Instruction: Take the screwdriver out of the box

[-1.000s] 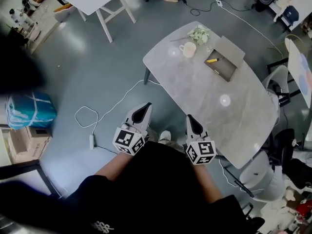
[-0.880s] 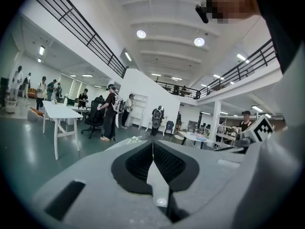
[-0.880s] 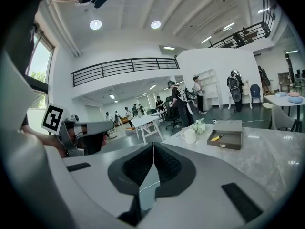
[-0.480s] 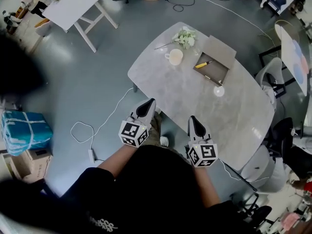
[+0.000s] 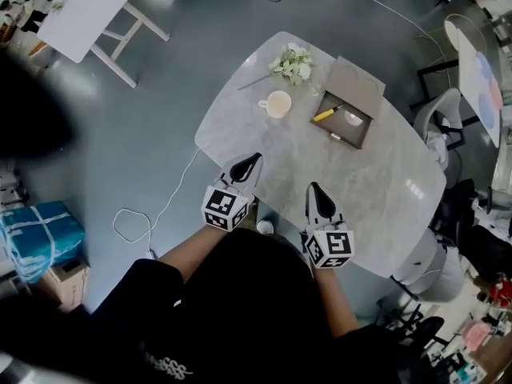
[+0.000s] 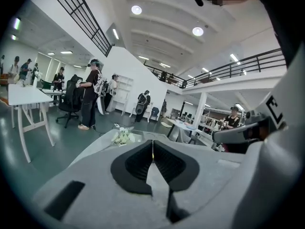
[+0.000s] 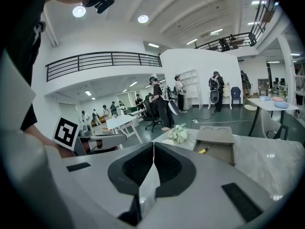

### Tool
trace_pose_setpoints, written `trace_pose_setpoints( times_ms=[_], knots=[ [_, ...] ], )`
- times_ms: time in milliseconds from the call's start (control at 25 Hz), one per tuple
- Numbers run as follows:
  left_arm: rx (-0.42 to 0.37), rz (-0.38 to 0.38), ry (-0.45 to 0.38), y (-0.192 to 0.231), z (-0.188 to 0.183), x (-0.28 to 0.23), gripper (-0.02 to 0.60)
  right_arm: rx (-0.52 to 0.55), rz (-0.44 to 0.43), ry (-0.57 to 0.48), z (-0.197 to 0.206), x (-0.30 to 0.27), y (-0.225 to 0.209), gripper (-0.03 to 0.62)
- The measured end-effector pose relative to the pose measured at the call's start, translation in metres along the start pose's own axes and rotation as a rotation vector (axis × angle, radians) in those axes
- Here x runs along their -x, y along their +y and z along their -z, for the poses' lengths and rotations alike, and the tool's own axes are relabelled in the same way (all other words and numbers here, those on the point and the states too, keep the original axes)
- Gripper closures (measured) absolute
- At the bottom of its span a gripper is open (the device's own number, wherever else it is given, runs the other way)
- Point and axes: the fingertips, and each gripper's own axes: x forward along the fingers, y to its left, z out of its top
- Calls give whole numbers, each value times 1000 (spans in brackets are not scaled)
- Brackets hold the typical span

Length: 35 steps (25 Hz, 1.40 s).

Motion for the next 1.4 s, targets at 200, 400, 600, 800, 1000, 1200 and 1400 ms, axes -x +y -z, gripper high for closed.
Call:
trace_pose_setpoints(
  times_ms=[200,400,600,800,1000,1200,1400],
  knots=[
    [-12,75,32,1,-7,-30,563,-42,76,15,-9,-34,-28,580],
    [-15,150,62,-1,-9,-59,565,-78,168,47,-7,-73,-71,580],
    [-11,214,85,7,-12,-85,565,-54,272,81,5,-121,-117,579],
    [-9,244,87,21,-18,-109,565,-130,319,151,30,-176,-162,499],
    [7,247,96,38,-22,-127,565,-190,390,230,58,-214,-206,476],
    [31,244,113,59,-21,-141,563,-258,439,307,84,-245,-243,474],
    [24,248,138,76,-15,-152,565,-317,465,362,106,-269,-267,464]
  ],
)
